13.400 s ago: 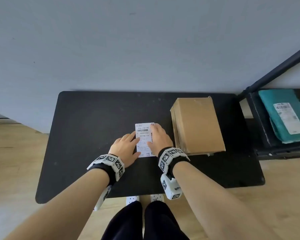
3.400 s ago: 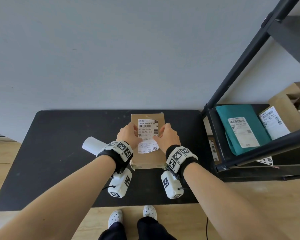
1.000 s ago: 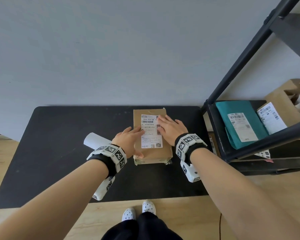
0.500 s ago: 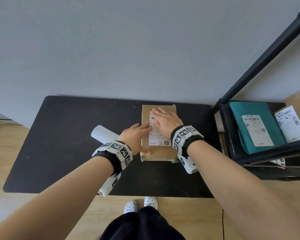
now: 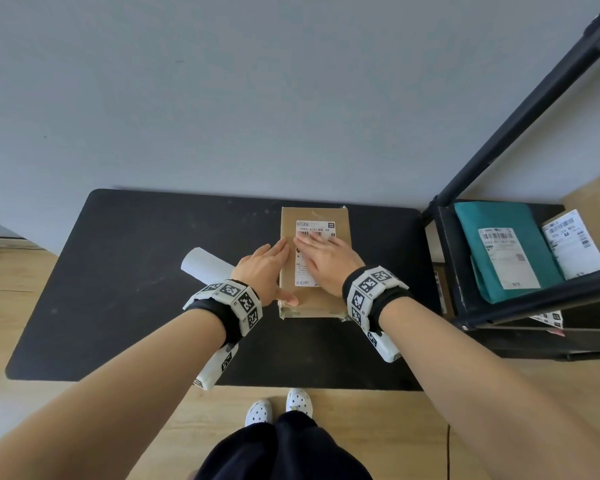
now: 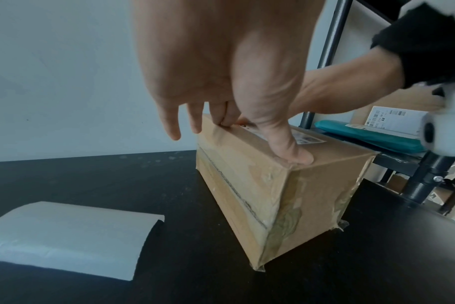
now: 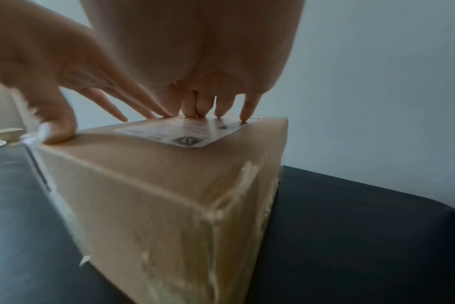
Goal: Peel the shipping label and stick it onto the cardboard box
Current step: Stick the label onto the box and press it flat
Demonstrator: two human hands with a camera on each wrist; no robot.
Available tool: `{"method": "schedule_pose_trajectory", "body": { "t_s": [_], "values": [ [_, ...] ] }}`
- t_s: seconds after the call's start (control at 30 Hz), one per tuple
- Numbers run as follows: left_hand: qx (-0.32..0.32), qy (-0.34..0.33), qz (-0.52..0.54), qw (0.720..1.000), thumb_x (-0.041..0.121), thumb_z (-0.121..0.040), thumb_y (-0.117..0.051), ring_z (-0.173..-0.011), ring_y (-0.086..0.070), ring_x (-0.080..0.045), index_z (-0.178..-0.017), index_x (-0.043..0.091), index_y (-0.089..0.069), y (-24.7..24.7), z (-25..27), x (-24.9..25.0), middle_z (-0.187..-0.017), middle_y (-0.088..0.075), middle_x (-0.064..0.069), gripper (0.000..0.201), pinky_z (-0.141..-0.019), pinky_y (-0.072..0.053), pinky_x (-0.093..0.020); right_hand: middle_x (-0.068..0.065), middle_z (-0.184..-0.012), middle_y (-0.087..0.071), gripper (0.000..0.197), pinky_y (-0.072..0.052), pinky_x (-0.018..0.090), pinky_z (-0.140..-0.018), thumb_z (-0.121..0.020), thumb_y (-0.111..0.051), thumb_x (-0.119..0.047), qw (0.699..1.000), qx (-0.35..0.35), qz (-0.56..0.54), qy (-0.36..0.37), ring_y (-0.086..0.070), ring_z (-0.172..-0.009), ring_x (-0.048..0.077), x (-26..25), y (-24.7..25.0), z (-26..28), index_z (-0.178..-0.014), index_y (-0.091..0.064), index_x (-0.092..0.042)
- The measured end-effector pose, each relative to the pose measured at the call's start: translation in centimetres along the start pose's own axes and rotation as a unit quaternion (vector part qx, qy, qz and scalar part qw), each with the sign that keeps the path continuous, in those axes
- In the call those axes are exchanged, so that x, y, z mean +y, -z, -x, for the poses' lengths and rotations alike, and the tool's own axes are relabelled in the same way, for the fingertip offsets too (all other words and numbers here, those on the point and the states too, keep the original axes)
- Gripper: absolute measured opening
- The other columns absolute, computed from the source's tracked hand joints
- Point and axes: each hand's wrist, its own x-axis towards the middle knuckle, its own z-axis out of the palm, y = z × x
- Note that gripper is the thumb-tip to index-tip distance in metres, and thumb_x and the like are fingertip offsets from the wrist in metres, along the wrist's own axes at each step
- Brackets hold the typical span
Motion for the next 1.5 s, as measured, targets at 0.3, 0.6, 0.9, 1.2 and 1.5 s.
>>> {"method": "schedule_pose_trajectory", "body": {
  "t_s": [0.3,0.6,0.9,1.2,1.5],
  "values": [
    [-0.006,0.010,-0.004,1.000,0.051,-0.071,-0.075,-0.150,-0.011,-0.020,-0.153,0.019,-0.003,-0.1,-0.1,0.0,-0.162,-0.003,0.010,0.113,-0.119,-0.024,-0.041,-0.005,-0.162,-0.011,0.052,-0.013,0.037,-0.121,-0.102,-0.024,-0.027,0.999,-0.003,0.033,0.014,-0.009,-0.149,0.013,-1.4,-1.9,3.2,-0.151,-0.014,-0.019],
    [0.005,-0.003,-0.019,1.000,0.051,-0.073,-0.073,-0.149,-0.014,-0.020,-0.153,0.020,-0.004,0.1,0.0,0.0,-0.162,-0.004,0.009,0.110,-0.118,-0.027,-0.041,-0.005,-0.162,-0.011,0.052,-0.008,0.033,-0.121,-0.101,-0.030,-0.023,0.999,0.009,0.009,0.036,-0.009,-0.149,0.013,-2.3,-3.9,6.4,-0.151,-0.015,-0.019],
    [-0.010,-0.029,-0.026,0.999,0.047,-0.079,-0.069,-0.149,-0.009,-0.025,-0.148,0.042,-0.020,-0.1,0.4,0.1,-0.163,-0.002,0.002,0.084,-0.119,-0.024,-0.048,-0.007,-0.160,-0.017,0.051,-0.007,0.031,-0.122,-0.101,-0.032,-0.028,0.997,0.065,-0.023,-0.044,-0.014,-0.148,0.009,0.3,-4.9,9.6,-0.150,-0.019,-0.021],
    [-0.012,-0.020,-0.029,0.999,0.046,-0.084,-0.063,-0.150,-0.005,-0.024,-0.152,0.032,-0.009,-0.6,0.8,0.2,-0.163,-0.001,0.008,0.088,-0.120,-0.020,-0.047,-0.003,-0.162,-0.006,0.054,-0.007,0.035,-0.122,-0.102,-0.022,-0.037,0.999,0.009,0.026,-0.026,-0.007,-0.149,0.014,-2.2,-3.9,6.8,-0.151,-0.009,-0.019],
    [-0.021,-0.008,-0.012,1.000,0.048,-0.082,-0.066,-0.150,-0.005,-0.023,-0.153,0.029,-0.005,-0.5,0.6,0.0,-0.162,0.001,0.013,0.095,-0.119,-0.018,-0.048,-0.002,-0.162,-0.002,0.053,-0.007,0.034,-0.122,-0.103,-0.016,-0.033,0.994,-0.016,0.000,-0.105,-0.004,-0.149,0.012,0.5,-1.7,4.8,-0.152,-0.001,-0.017]
  ]
}}
